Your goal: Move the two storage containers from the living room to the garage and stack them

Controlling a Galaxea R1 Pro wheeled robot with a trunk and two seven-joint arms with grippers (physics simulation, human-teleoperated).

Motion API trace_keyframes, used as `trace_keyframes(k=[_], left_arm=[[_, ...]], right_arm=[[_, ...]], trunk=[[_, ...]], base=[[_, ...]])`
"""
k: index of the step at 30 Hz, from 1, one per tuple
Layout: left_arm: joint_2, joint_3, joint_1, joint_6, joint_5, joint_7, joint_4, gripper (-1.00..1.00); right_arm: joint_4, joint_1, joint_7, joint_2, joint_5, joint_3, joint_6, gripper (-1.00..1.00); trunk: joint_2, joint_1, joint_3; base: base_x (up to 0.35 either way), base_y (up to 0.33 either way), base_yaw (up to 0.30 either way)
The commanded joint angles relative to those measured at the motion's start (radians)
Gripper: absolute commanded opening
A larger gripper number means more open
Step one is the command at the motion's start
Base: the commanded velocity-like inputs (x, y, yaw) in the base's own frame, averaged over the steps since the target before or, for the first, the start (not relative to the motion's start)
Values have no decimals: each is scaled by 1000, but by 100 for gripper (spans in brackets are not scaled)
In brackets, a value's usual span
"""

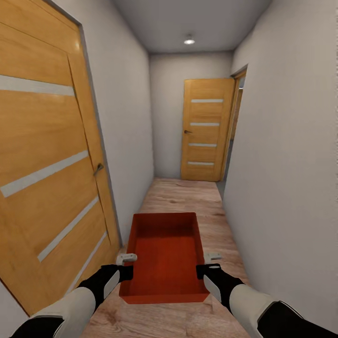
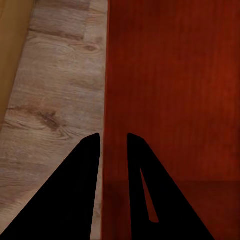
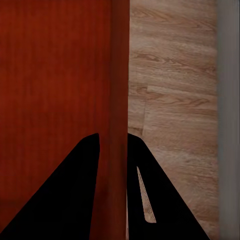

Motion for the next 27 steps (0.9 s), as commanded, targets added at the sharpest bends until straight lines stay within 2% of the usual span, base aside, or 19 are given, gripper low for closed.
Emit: trace_keyframes(k=[1, 6, 23, 27], left_arm=[[0, 4, 0, 6, -20, 8, -4, -100], [1, 4, 0, 6, -20, 8, -4, -100], [1, 4, 0, 6, -20, 8, -4, -100], [1, 4, 0, 6, -20, 8, -4, -100]], right_arm=[[-2, 0, 1, 3, -26, 32, 7, -100], [-2, 0, 1, 3, -25, 32, 7, -100], [-2, 0, 1, 2, -27, 33, 6, -100], [-2, 0, 1, 3, -27, 32, 7, -100]], trunk=[[-2, 1, -1], [-2, 1, -1], [-2, 1, -1], [-2, 1, -1]], base=[[323, 0, -233], [323, 0, -123], [323, 0, -7], [323, 0, -168]])
